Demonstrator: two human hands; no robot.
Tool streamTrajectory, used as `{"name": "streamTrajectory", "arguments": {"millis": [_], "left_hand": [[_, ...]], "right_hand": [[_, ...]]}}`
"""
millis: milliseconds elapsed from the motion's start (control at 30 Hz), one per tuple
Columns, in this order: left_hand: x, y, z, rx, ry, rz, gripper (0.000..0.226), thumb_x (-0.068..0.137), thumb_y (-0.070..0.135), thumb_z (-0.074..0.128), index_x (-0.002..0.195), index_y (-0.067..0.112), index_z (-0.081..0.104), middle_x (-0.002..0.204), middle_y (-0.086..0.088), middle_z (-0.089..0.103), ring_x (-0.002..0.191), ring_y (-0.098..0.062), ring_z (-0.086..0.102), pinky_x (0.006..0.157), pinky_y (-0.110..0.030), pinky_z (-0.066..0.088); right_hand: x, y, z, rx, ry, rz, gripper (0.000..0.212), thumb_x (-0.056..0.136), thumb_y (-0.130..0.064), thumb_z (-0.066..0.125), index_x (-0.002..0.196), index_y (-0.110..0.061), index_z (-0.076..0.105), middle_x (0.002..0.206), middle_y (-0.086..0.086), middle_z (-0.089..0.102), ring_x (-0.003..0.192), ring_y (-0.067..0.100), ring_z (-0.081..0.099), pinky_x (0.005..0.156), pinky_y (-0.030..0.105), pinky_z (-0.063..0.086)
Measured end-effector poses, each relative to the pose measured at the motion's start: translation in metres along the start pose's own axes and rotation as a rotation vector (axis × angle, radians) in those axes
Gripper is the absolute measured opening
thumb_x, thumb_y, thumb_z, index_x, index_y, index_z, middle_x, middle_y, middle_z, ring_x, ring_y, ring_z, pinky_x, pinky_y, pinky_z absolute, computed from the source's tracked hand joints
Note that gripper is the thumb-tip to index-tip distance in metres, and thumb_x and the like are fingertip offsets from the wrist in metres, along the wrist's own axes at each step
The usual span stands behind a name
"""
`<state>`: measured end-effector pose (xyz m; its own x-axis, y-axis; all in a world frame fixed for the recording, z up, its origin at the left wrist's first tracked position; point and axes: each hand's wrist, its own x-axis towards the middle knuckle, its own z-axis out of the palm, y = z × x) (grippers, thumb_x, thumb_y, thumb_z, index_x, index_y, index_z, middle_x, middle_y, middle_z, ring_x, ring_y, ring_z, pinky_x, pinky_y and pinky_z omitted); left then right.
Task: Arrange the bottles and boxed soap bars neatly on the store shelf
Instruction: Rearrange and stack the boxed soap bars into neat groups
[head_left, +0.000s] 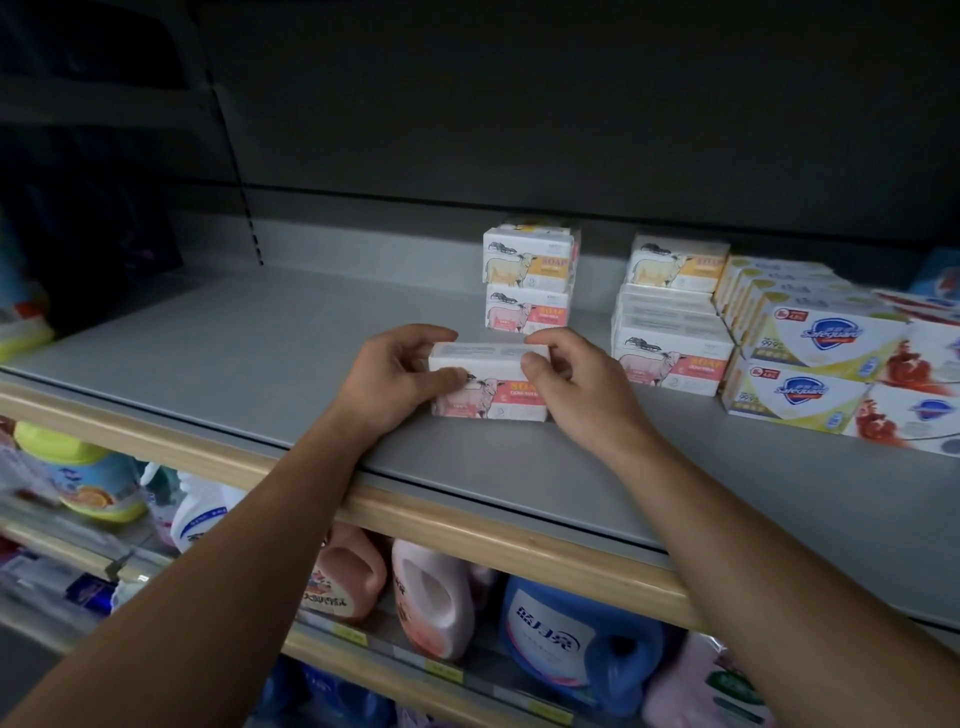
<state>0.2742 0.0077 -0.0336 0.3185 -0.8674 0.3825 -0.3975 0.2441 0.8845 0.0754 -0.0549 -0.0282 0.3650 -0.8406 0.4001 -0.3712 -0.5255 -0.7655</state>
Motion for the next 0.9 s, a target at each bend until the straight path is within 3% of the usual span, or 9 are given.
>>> {"name": "streamTrajectory", "arguments": {"millis": [133, 233, 300, 400, 500, 600, 733, 900], "left_hand": [[-0.002, 0.004, 0.000, 0.075, 0.001, 0.019, 0.037, 0.076, 0.002, 0.078, 0.110, 0.011, 0.067, 0.096, -0.020, 0.069, 0.066, -0.006, 0.059, 0.066, -0.011, 0.048], [-0.004, 0.005, 0.001, 0.143, 0.018, 0.070, 0.042, 0.076, 0.012, 0.080, 0.115, 0.015, 0.066, 0.105, -0.013, 0.068, 0.077, -0.007, 0.062, 0.066, -0.008, 0.047], [-0.006, 0.006, 0.003, 0.200, 0.025, 0.102, 0.048, 0.073, 0.026, 0.079, 0.118, 0.018, 0.066, 0.110, -0.002, 0.067, 0.090, -0.009, 0.061, 0.073, -0.015, 0.051], [-0.009, 0.006, 0.006, 0.385, 0.047, 0.179, 0.051, 0.074, 0.033, 0.078, 0.121, 0.021, 0.066, 0.117, 0.008, 0.063, 0.102, -0.011, 0.058, 0.086, -0.024, 0.049], [-0.012, 0.008, 0.012, 0.599, 0.007, 0.343, 0.055, 0.074, 0.042, 0.071, 0.121, 0.015, 0.066, 0.118, 0.000, 0.066, 0.109, -0.017, 0.056, 0.093, -0.017, 0.036], [-0.013, 0.012, 0.018, 0.720, -0.038, 0.431, 0.060, 0.076, 0.049, 0.061, 0.122, 0.010, 0.065, 0.116, -0.006, 0.067, 0.104, -0.026, 0.056, 0.093, -0.022, 0.035], [-0.006, 0.019, 0.034, 0.871, -0.058, 0.400, 0.056, 0.076, 0.038, 0.074, 0.125, 0.012, 0.063, 0.117, -0.009, 0.065, 0.103, -0.034, 0.055, 0.092, -0.036, 0.044], [0.005, 0.036, 0.055, 0.855, -0.101, 0.346, 0.050, 0.078, 0.035, 0.077, 0.121, 0.014, 0.063, 0.109, -0.010, 0.062, 0.099, -0.034, 0.052, 0.085, -0.040, 0.047]], "right_hand": [[0.001, 0.002, 0.000, 0.033, -0.063, 0.058, 0.021, 0.095, -0.031, 0.058, 0.115, -0.029, 0.063, 0.103, -0.006, 0.070, 0.097, 0.012, 0.066, 0.090, 0.032, 0.051], [0.001, 0.000, -0.002, 0.042, -0.057, 0.068, 0.024, 0.093, -0.033, 0.060, 0.116, -0.029, 0.063, 0.106, -0.008, 0.069, 0.098, 0.009, 0.065, 0.093, 0.033, 0.052], [0.001, -0.003, -0.006, 0.012, -0.005, 0.037, 0.028, 0.092, -0.031, 0.062, 0.119, -0.023, 0.063, 0.114, -0.005, 0.066, 0.105, 0.010, 0.061, 0.096, 0.030, 0.048], [0.008, -0.013, -0.024, -0.165, 0.092, -0.069, 0.031, 0.093, -0.032, 0.061, 0.120, -0.017, 0.062, 0.123, -0.001, 0.062, 0.114, 0.014, 0.056, 0.095, 0.027, 0.043], [0.016, -0.021, -0.056, -0.421, 0.168, -0.172, 0.035, 0.092, -0.035, 0.059, 0.123, -0.017, 0.061, 0.125, 0.002, 0.061, 0.116, 0.022, 0.054, 0.094, 0.032, 0.041], [0.015, -0.017, -0.100, -0.655, 0.319, -0.234, 0.038, 0.090, -0.035, 0.059, 0.121, -0.013, 0.062, 0.122, 0.010, 0.063, 0.114, 0.032, 0.053, 0.096, 0.038, 0.038], [0.016, 0.009, -0.155, -0.916, 0.371, -0.105, 0.049, 0.092, -0.044, 0.047, 0.127, -0.011, 0.059, 0.124, 0.015, 0.062, 0.119, 0.036, 0.051, 0.108, 0.046, 0.034], [0.014, 0.044, -0.175, -1.108, 0.171, 0.105, 0.060, 0.096, -0.053, 0.034, 0.143, -0.016, 0.044, 0.142, 0.011, 0.051, 0.130, 0.033, 0.045, 0.112, 0.045, 0.029]]}}
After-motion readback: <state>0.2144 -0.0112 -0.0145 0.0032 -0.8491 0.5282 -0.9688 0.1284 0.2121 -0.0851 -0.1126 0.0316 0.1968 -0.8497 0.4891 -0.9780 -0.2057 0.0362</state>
